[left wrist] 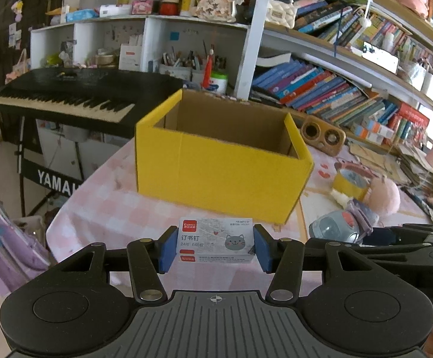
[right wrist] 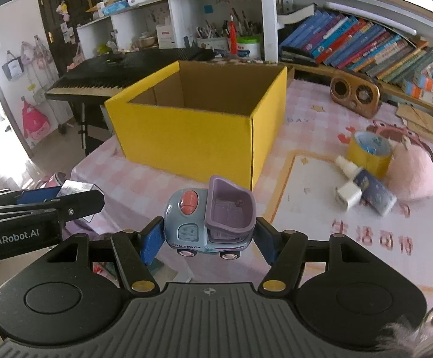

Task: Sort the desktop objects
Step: 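Lift and carry the staple box with left tool while right tool carries the truck, then lower both held items into the yellow box and open both tools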

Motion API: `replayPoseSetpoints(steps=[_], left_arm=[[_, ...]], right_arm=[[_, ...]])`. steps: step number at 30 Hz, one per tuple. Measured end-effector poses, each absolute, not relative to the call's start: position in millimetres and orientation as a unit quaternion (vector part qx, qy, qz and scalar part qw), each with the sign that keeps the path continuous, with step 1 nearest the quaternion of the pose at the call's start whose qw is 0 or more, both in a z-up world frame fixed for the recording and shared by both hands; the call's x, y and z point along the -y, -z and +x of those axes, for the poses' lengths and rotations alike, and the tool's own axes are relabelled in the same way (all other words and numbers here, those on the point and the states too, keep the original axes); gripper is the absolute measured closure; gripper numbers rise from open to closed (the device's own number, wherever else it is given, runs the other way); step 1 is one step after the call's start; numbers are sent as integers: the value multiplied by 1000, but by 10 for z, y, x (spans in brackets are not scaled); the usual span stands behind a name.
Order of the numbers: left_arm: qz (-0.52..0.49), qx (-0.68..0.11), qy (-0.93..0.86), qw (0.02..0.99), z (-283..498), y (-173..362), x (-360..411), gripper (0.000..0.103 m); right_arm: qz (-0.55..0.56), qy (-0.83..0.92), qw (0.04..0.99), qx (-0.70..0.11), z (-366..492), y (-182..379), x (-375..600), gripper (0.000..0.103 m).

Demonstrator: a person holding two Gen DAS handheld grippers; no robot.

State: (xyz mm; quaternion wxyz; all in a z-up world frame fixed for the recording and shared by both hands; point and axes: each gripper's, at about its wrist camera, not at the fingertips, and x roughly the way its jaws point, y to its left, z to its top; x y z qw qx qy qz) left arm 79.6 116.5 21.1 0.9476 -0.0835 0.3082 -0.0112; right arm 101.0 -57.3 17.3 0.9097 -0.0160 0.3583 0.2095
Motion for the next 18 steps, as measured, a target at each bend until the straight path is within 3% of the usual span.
replayPoseSetpoints(steps=[18], left_arm=[[-53,-244,-6,968,1940,-705,-1209,51]], right_arm=[[-51,-275,917,-285,2263,-625,453,41]])
